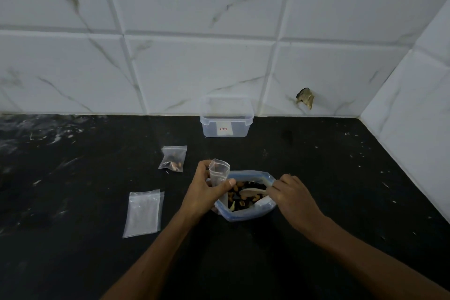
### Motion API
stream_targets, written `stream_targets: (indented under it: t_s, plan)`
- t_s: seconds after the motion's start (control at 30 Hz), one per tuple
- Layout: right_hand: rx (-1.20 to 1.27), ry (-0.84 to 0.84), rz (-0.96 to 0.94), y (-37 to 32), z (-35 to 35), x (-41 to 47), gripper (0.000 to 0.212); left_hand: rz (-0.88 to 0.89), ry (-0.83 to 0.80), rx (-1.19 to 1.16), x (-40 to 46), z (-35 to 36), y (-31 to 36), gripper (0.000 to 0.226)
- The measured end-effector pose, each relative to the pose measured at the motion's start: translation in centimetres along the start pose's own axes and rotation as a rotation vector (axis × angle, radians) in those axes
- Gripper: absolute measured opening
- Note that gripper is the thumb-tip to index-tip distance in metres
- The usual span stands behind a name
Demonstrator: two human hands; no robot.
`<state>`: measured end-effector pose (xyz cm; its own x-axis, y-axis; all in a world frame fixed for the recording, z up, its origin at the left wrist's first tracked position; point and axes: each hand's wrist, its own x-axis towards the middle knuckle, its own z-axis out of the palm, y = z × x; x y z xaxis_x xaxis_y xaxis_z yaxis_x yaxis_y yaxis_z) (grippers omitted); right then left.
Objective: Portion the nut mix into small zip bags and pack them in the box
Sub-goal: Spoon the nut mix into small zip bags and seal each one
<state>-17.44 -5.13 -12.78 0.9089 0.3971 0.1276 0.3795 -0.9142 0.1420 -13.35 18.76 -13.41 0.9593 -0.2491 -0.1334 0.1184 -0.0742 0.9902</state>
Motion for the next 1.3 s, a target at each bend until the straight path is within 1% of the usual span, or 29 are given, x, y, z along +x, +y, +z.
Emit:
stream_targets:
  t_s: [0.07,0.1,0.13,0.27,0.47,0.63,0.77,0.87,1.1,1.3]
  plan:
    - [0.033,-0.040,0.118,0.1,-0.5,0.2,0.025,0.002,-0.011,0.001,0.1,0.0,0.0,0.053]
    - [0.035,-0.073,0.164,0.1,-0.8,0.2,0.021,0.003,-0.017,0.001,0.1,-0.1,0.0,0.053]
    - [0.024,-0.115,0.194,0.1,-0.9,0.4,0.017,0.001,-0.020,0.002,0.2,-0.1,-0.1,0.053]
    - [0.056,-0.261,0.266,-0.5,-0.6,0.9,0.022,-0.018,-0.037,0.006,0.2,-0.2,-0.3,0.055]
    - [0.401,-0.427,0.406,-1.8,-0.2,2.3,0.017,-0.020,-0.053,-0.011,-0.1,0.1,0.0,0.048]
    - [0.600,-0.476,0.518,-2.6,0.1,3.9,0.018,-0.012,-0.049,0.015,-0.2,0.2,-0.1,0.050]
    - [0.738,-0.490,0.638,-1.7,0.2,4.1,0.015,-0.021,-0.046,0.001,-0.1,0.2,-0.1,0.049]
    - [0.826,-0.507,0.685,-0.9,-0.3,3.8,0.015,-0.033,-0.035,-0.007,-0.2,0.1,0.0,0.050]
    - [1.023,-0.441,0.824,0.3,-2.2,3.0,0.011,-0.003,-0.001,-0.023,-0.5,0.2,0.9,0.047]
    - [1.139,-0.422,0.885,1.7,-5.0,2.6,0.013,0.065,0.035,0.066,-0.2,0.1,1.5,0.048]
